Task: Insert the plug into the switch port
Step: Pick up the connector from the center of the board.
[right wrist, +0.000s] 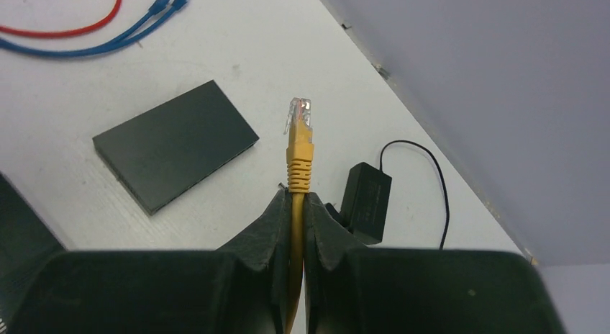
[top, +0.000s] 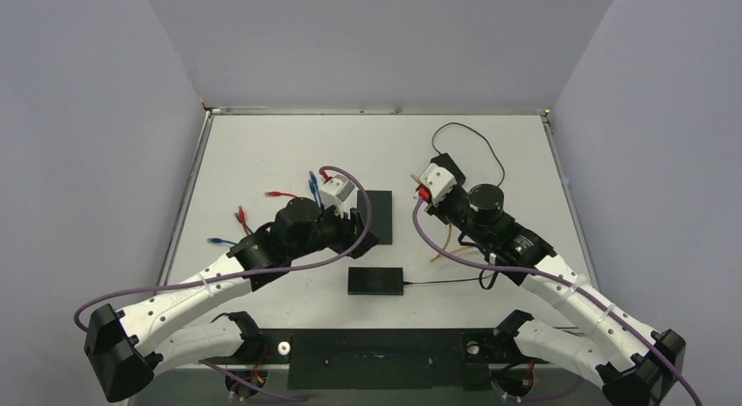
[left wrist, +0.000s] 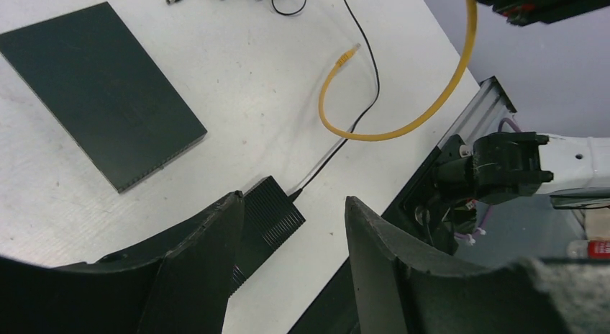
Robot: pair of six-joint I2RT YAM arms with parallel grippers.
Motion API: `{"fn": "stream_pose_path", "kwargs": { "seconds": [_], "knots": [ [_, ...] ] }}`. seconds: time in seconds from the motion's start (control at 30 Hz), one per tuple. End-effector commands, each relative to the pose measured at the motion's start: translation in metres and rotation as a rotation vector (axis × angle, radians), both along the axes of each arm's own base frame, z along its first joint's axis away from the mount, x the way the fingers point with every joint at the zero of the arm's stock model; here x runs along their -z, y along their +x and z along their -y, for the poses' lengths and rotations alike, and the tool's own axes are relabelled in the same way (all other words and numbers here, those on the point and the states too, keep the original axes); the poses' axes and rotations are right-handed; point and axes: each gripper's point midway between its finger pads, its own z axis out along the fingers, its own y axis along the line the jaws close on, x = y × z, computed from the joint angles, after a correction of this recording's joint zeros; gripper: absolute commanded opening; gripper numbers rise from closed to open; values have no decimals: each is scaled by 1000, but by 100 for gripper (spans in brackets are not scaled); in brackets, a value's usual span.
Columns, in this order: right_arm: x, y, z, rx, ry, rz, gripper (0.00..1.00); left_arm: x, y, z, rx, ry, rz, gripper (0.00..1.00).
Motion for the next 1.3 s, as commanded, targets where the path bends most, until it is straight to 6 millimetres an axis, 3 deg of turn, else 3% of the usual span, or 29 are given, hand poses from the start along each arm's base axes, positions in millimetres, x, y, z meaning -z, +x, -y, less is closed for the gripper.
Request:
{"fn": "stream_pose_path", "kwargs": {
  "seconds": [0.0, 0.37, 0.7, 1.0, 1.27],
  "knots": [
    [-17, -16, -23, -220, -39, 167, 0, -39, -7, 10, 81, -210, -35, 52],
    [14, -37, -45, -361, -205, 257, 0, -36, 8, -13, 76, -301, -201, 52],
    [14, -50, -60, -393, -239, 354, 0, -38, 10, -18, 110, -369, -283, 52],
    [12, -59, -75, -444, -81, 78, 0, -47, 6, -21, 162, -360, -156, 52],
    [-9, -79, -78, -548, 96, -128, 0, -65, 0, -26, 189, -367, -57, 51]
  ]
}}
